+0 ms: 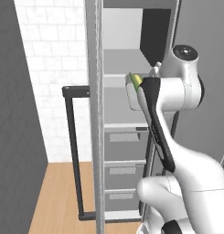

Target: Take the meat container that has the chicken drumstick and place it on the second highest rack of the freezer. Then take the vegetable container that has the corn and eggplant and place it on the highest rack of the freezer.

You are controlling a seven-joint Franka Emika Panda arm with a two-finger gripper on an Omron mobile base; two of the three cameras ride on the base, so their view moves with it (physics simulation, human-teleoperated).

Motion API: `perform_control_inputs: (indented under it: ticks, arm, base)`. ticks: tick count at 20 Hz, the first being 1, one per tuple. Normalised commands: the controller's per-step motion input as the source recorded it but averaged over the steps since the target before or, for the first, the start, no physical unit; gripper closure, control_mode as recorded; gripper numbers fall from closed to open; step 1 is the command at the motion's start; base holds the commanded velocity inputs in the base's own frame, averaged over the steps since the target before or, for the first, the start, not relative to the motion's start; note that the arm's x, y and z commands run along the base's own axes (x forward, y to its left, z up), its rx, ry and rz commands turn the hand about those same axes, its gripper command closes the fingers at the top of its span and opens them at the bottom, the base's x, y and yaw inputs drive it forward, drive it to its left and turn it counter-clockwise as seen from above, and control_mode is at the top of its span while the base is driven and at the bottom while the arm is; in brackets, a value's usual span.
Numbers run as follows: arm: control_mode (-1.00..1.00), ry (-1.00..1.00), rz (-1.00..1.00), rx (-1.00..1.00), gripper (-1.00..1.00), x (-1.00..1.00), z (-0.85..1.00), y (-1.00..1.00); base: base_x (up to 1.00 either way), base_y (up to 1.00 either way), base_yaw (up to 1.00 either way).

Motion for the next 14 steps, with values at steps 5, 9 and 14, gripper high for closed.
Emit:
perform_control_inputs:
  ticks: [5, 9, 14]
  arm:
    - [-1.00, -0.01, 0.00, 0.00, 1.00, 0.54, 0.00, 0.00]
    - [-1.00, -0.08, 0.00, 0.00, 1.00, 0.57, 0.00, 0.00]
    - [-1.00, -0.05, 0.00, 0.00, 1.00, 0.73, 0.00, 0.00]
  base:
    - [0.00, 0.00, 0.00]
    - [0.00, 0.00, 0.00]
    - [0.00, 0.00, 0.00]
